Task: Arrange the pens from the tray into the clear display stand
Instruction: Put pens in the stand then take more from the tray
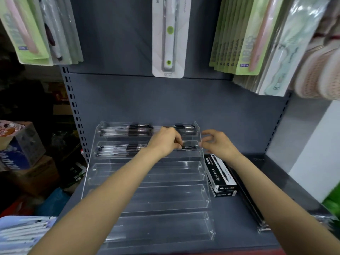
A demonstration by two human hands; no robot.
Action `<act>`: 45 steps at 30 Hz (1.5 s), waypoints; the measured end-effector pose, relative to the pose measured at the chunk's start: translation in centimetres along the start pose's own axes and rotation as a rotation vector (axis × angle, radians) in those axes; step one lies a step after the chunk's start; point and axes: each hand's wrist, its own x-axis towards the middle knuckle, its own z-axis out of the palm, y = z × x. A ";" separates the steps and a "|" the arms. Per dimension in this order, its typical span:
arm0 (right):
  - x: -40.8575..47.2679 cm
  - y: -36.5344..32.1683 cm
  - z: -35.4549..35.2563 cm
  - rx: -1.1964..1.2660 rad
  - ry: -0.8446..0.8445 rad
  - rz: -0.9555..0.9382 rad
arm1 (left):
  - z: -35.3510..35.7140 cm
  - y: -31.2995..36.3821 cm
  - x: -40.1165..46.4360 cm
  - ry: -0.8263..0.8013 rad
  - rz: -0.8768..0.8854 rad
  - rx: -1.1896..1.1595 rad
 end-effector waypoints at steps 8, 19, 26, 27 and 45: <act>0.7 0.7 -0.3 0.156 -0.101 0.076 | 0.4 1.2 1.4 -0.095 0.013 0.162; -1.9 -0.3 0.1 -0.011 0.153 -0.192 | 0.3 1.4 -0.7 0.128 -0.115 -0.160; -6.5 -5.9 5.1 0.091 -0.061 -0.339 | -2.3 -0.5 -10.6 0.425 -0.166 -0.279; -7.4 -6.9 6.5 0.093 -0.091 -0.361 | -3.0 -1.2 -12.6 0.445 -0.184 -0.260; -24.6 -17.3 43.5 -0.147 -0.654 -0.179 | -7.8 -28.6 -47.6 0.184 -0.748 -0.135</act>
